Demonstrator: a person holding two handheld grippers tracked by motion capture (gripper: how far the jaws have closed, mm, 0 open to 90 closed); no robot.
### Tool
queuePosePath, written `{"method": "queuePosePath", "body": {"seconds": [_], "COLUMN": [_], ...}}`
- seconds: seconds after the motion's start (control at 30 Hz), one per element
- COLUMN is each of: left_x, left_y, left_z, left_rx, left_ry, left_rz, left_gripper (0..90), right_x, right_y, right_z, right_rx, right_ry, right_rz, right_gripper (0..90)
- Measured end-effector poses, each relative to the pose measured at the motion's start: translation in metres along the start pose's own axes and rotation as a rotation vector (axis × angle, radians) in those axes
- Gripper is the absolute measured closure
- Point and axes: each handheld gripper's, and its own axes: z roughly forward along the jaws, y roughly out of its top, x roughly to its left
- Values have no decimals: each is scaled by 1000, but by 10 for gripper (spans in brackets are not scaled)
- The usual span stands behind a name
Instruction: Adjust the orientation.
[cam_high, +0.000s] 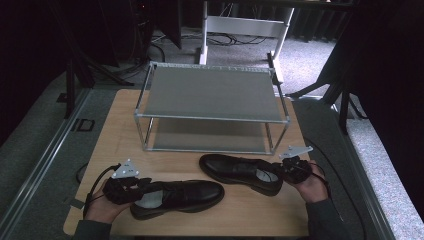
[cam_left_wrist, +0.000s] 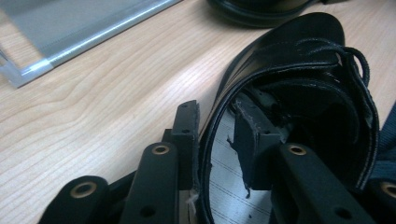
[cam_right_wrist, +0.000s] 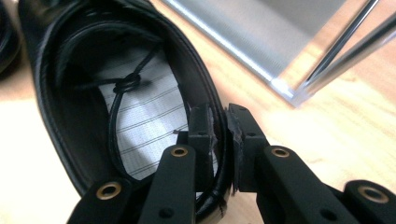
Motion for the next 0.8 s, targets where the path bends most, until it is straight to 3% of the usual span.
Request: {"method": "queuePosePath", "body": {"seconds": [0.17,0.27,0.3,0.4,0.47,0.53,0.67,0.73,0.77,0.8], "left_x": [2,2,2,4,7,7,7,6,4,4], "left_y": [7,10,11,11,12,11,15,17,18,18], "left_z": [4,4,4,4,6,9,15,16,15,15], "left_rx": [-25,-19,-9,0,18,35,50,47,43,43], "left_ry": [-16,-24,-35,-43,-77,-77,-74,-78,-73,-73], "left_rz": [21,38,62,70,83,93,99,98,96,96], "left_gripper": [621,624,628,638,641,659,738,778,802,812], "right_x": [-9,-10,-9,-8,-6,-6,-6,-6,-5,-5], "right_y": [4,9,14,19,27,29,35,37,39,39], "right_z": [-1,2,6,10,16,17,22,25,32,32], "right_rx": [-80,-72,-66,-59,-43,-38,1,7,29,29], "right_ry": [76,72,83,96,109,102,136,135,151,151], "right_rz": [4,-13,-35,-59,-85,-103,-148,-161,-175,-175], "right_gripper": [694,676,662,659,662,661,668,681,787,787]}}
